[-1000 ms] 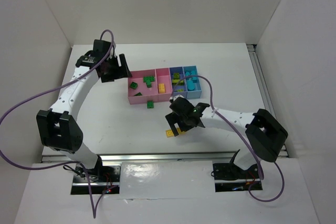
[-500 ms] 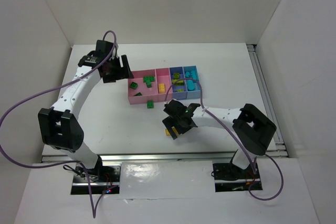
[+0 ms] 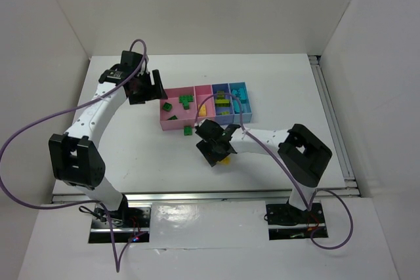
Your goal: Sort the legos into containers by color
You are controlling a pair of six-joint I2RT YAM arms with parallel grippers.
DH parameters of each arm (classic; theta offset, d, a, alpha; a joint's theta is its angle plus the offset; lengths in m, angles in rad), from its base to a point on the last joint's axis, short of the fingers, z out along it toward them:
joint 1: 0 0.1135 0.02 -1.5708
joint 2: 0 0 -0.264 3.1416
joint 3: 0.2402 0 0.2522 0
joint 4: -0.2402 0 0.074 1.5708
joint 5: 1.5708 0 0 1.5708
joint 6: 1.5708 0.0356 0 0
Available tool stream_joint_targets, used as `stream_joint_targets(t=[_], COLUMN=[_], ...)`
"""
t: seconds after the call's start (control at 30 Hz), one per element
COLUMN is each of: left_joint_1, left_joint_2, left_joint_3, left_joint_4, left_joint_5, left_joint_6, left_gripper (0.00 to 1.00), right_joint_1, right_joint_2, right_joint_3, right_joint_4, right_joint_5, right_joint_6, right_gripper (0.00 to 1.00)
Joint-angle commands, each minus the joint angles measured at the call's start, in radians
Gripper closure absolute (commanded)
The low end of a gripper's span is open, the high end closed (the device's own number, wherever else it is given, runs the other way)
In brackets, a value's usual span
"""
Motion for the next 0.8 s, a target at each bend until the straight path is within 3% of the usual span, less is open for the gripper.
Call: stream_joint_targets(t=[0.0,0.07,0.13,0.2,0.37,0.5,0.67,0.77], left_joint_1=[-0.003,-0.003,-0.003,-0.003,-0.003,-0.003,-0.025,-0.104], left_joint_2=[-0.010,-0.010,-0.010,-0.010,-0.010,-0.010,-0.021,-0.050], left_joint_3=[-0.007,-0.007,-0.016,-0.016,-0.025,-0.034,-0.062,-0.113], left_joint_4=[0.006,0.006,0.006,0.016,0.017,0.035,0.035,0.089], left_joint_5=[0.004,0.004,0.004,0.015,0.015,0.026,0.032,0.006], left_joint_6=[0.028,0.028,0.028,0.028,0.028,0.019,-0.033,-0.113], left_gripper=[0.15,0.15,0.15,0.15,0.15,0.15,0.16,0.18], right_joint_1=[0.017,0.027,0.027,0.027,0.015,-0.106,-0.233,-0.289], right_joint_2=[0.013,0.002,-0.007,-0.030,-0.095,-0.139,0.003,0.140], right_joint_3=[0.018,0.009,0.009,0.009,0.130,0.203,0.462,0.608], right_joint_4=[0.025,0.025,0.025,0.002,-0.033,0.033,0.031,-0.024], right_joint_5=[-0.014,-0.023,-0.034,-0.034,0.075,0.011,-0.066,-0.086], right_joint_6=[-0.021,-0.012,-0.012,-0.012,-0.003,-0.003,0.017,0.017], right_gripper=[0.36,0.47,0.64,0.73,0.74,0.73,0.72,0.70])
